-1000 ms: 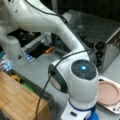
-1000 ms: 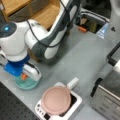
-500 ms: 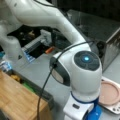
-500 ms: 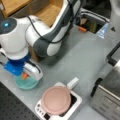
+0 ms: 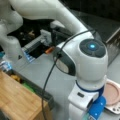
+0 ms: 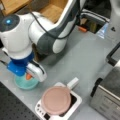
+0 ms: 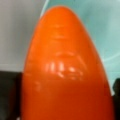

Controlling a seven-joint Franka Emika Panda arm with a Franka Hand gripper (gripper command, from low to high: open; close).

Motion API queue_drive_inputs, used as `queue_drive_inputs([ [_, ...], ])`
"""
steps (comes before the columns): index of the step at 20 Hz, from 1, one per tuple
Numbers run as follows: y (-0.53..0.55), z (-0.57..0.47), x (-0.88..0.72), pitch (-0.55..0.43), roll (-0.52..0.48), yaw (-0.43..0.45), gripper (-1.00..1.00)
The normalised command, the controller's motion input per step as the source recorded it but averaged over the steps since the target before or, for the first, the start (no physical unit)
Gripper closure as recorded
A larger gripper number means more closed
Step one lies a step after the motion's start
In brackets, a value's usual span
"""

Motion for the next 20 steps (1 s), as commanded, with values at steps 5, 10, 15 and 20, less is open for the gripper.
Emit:
queue_drive_inputs([
  [5, 0.19, -0.01, -0.15, -0.024, -0.085, -0.118, 1.0],
  [10, 0.17, -0.01, -0.18, -0.057, -0.102, -0.162, 1.0],
  [15, 0.33, -0.04, -0.22, -0.092, -0.13, -0.151, 1.0],
  [20, 0.41, -0.09, -0.27, -0.096, -0.169, -0.04, 1.0],
])
